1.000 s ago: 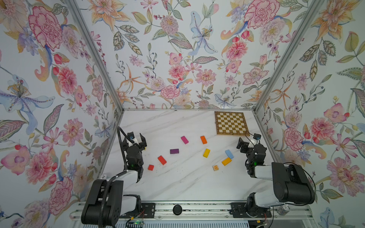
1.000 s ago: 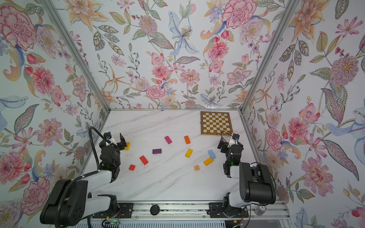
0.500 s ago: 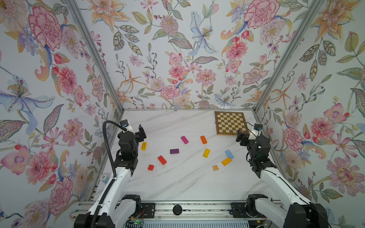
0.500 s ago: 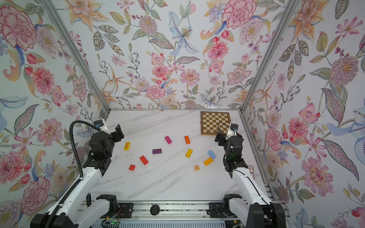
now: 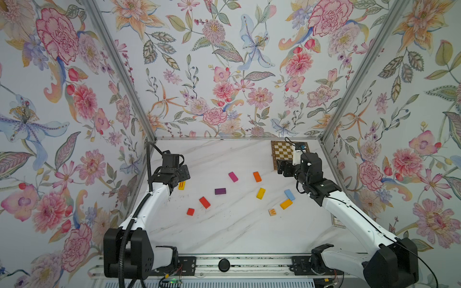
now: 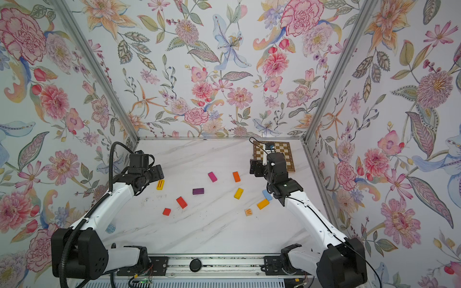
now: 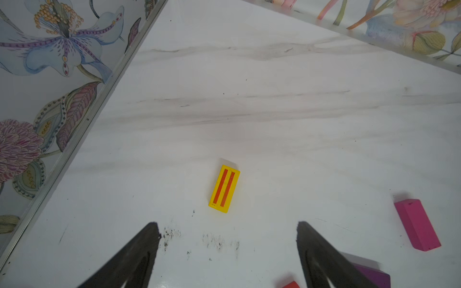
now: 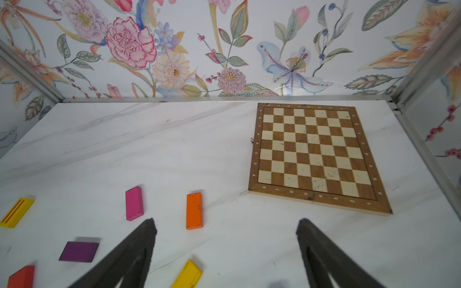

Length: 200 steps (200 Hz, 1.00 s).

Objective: Assemble the letter v with building blocks
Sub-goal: Pick up the building block from the center of the board.

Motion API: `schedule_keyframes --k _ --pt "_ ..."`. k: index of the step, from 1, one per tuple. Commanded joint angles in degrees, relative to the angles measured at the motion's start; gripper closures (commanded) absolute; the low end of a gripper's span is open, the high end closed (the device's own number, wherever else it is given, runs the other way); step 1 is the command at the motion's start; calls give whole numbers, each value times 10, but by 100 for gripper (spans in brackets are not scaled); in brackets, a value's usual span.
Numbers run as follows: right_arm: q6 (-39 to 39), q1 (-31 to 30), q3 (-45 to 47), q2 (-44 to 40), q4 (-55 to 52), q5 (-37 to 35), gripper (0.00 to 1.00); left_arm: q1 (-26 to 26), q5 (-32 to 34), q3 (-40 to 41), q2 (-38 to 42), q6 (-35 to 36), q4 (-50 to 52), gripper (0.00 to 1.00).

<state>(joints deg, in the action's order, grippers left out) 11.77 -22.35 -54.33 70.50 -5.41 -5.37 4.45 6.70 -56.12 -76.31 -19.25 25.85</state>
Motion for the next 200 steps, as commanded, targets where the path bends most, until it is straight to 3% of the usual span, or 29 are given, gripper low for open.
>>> schedule_keyframes --k 1,31,75,200 --pt "23 -20 -37 35 -25 35 10 -1 -4 -31 -34 2 40 16" --pt "43 -39 -62 79 -7 61 10 -2 -3 -68 -108 20 75 23" --pt "69 -48 -81 125 13 103 10 -6 -12 -94 -194 31 87 25" --pt "99 -53 -127 184 2 144 15 -53 -102 -95 -279 33 16 34"
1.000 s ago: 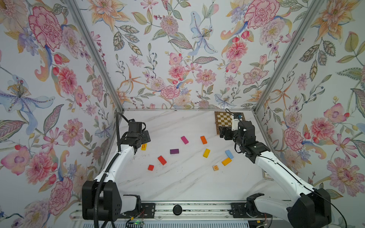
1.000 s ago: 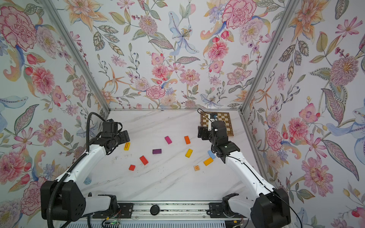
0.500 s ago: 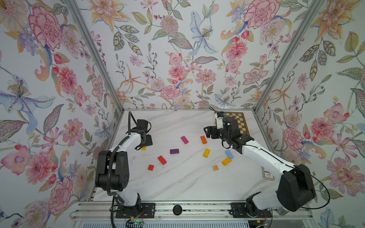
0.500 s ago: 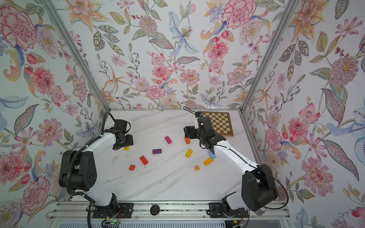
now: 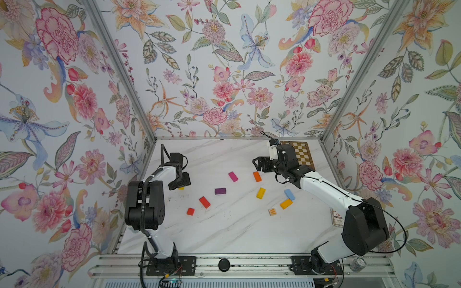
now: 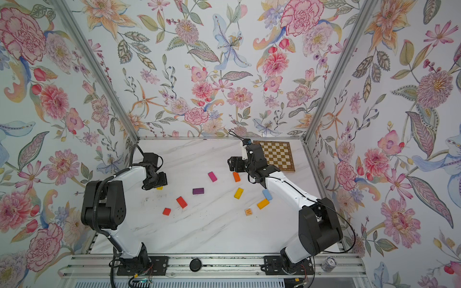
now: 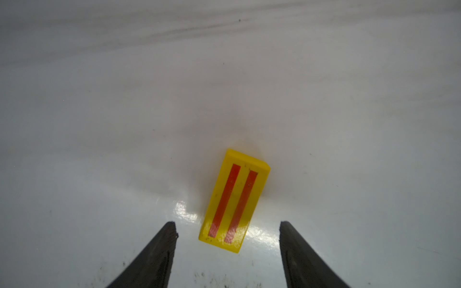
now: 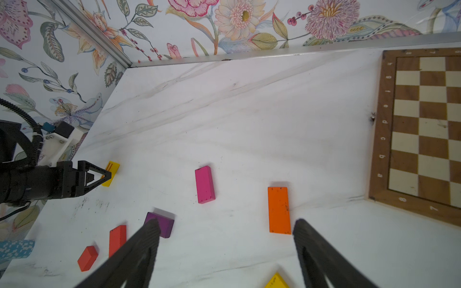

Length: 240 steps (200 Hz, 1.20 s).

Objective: Assemble the letter v with building blocks
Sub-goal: Pick up the building block from the center of the board.

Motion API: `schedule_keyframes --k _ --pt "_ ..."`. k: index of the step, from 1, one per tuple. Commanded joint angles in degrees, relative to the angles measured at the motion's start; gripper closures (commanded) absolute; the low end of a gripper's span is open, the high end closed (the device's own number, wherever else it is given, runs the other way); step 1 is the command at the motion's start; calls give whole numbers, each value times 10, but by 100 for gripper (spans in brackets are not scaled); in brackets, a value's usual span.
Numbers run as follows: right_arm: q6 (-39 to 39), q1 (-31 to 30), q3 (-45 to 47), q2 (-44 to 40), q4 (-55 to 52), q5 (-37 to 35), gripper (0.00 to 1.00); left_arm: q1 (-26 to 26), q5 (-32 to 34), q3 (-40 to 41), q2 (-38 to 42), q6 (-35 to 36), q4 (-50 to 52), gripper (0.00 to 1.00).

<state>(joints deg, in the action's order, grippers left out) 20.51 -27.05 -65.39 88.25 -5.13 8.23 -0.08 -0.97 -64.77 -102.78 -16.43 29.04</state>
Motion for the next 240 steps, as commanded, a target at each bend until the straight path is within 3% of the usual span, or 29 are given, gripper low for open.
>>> schedule_keyframes --k 1,33,95,135,187,240 --pt "12 -6 -17 6 -1 8 15 -8 -26 -9 -14 5 -17 34" --pt "15 -6 -21 11 -6 9 16 -9 -32 -11 -30 9 -21 40" --pt "23 -6 -19 11 -14 10 18 -10 -38 2 -35 0 -28 62" --pt "23 -6 -19 10 -22 9 18 -10 -44 1 -42 -11 -28 81" --pt "25 -6 -14 7 -21 9 18 -4 -78 -20 -28 -79 -19 88" --pt "33 -7 -1 1 -11 8 19 35 -24 -106 -27 -114 22 88"
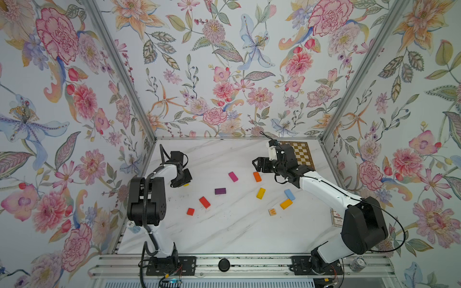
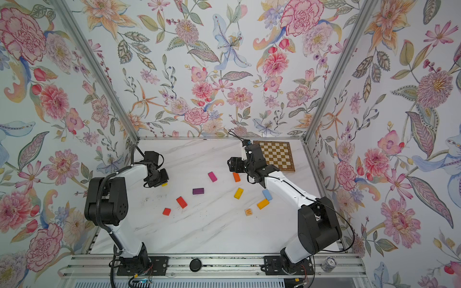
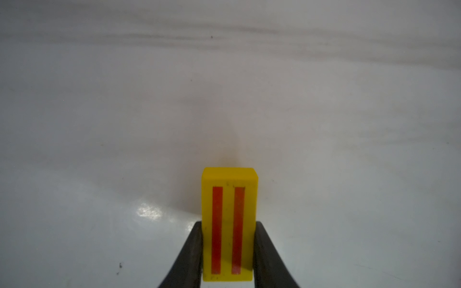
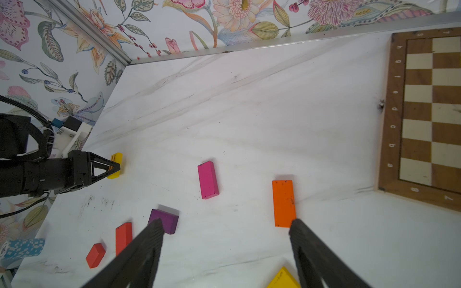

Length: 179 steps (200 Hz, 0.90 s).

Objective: Assemble the letter v with building blocks
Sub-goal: Pick up the building block from the center of the board, then place the building block at the center of the board.

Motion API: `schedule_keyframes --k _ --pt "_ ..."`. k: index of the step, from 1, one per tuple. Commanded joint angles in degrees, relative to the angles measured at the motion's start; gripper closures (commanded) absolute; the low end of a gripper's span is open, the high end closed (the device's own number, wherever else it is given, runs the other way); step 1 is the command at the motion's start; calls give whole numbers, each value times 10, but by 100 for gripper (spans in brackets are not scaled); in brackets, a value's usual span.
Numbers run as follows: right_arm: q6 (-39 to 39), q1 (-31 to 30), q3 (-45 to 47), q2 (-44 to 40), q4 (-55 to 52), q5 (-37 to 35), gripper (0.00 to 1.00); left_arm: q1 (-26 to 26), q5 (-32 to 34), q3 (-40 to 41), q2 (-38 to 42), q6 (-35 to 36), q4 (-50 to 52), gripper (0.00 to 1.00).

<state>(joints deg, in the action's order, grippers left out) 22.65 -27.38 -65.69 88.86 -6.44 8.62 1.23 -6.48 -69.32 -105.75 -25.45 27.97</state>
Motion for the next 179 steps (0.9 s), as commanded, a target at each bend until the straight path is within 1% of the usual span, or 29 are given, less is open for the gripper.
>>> schedule_keyframes --k 1,41,72,111,179 --pt "12 -4 3 -6 2 4 19 23 32 -64 2 -25 33 88" --pt "29 -5 26 -23 17 1 19 38 41 -135 -49 -58 57 89" --pt "34 -5 30 -30 17 -2 19 50 42 -167 -82 -86 52 89" --pt "37 -7 26 -27 15 3 19 64 55 -211 -125 -103 50 89" --pt "36 -7 21 -19 9 5 19 66 71 -264 -189 -129 66 88"
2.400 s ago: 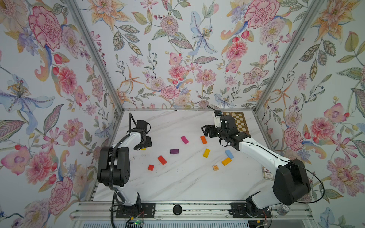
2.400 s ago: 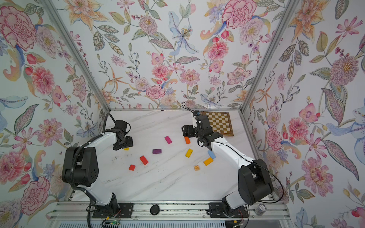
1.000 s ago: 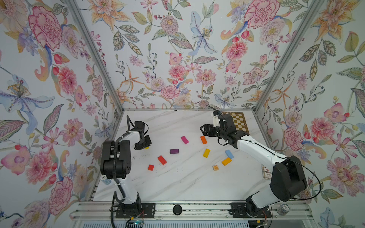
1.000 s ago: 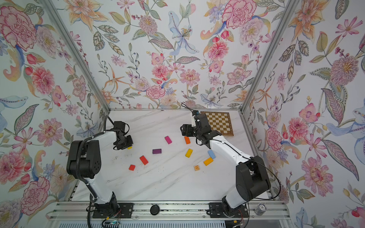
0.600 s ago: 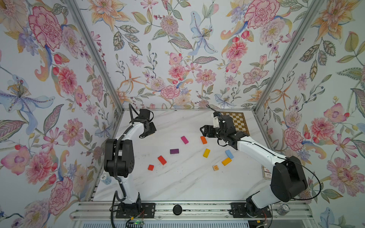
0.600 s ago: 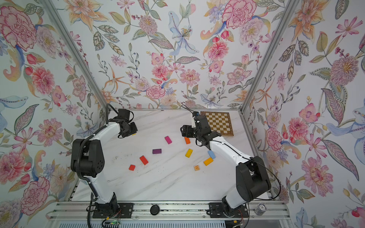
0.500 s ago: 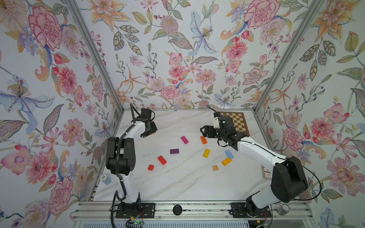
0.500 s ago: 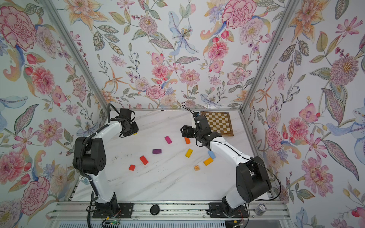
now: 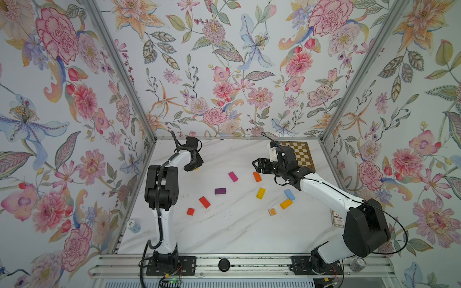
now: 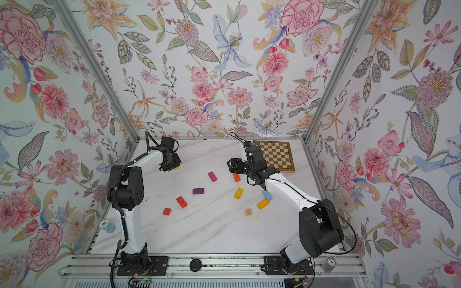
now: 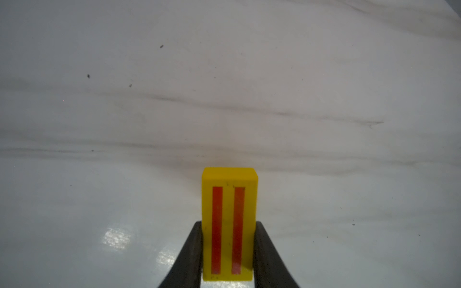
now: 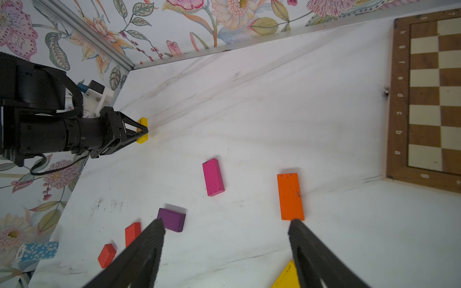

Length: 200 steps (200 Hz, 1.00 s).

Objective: Assemble the letter v with building blocks
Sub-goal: Place the building block at the center of the board.

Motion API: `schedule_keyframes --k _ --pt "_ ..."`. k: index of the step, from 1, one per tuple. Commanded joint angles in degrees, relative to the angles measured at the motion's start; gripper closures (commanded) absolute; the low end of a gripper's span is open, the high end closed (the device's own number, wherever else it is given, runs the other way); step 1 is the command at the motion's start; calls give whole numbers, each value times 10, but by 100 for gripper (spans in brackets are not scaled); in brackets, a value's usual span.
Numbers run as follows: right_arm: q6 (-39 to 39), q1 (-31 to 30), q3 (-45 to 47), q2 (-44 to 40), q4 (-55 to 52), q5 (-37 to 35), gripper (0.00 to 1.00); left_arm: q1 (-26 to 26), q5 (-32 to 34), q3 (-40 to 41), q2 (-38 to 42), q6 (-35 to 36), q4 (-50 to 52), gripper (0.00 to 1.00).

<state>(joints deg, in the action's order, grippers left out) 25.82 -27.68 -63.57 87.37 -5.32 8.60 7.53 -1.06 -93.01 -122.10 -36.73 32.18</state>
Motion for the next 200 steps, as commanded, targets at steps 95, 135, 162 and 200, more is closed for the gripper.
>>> schedule_keyframes --k 95,135,162,200 --pt "8 -8 -11 17 0 24 20 14 20 -88 -84 -24 66 85" --pt "7 -10 -12 22 0 28 21 20 24 -112 -100 -24 80 83" --pt "7 -10 -13 25 2 31 21 27 22 -126 -109 -26 85 81" --pt "8 -11 -14 27 2 32 21 28 16 -130 -117 -32 88 76"
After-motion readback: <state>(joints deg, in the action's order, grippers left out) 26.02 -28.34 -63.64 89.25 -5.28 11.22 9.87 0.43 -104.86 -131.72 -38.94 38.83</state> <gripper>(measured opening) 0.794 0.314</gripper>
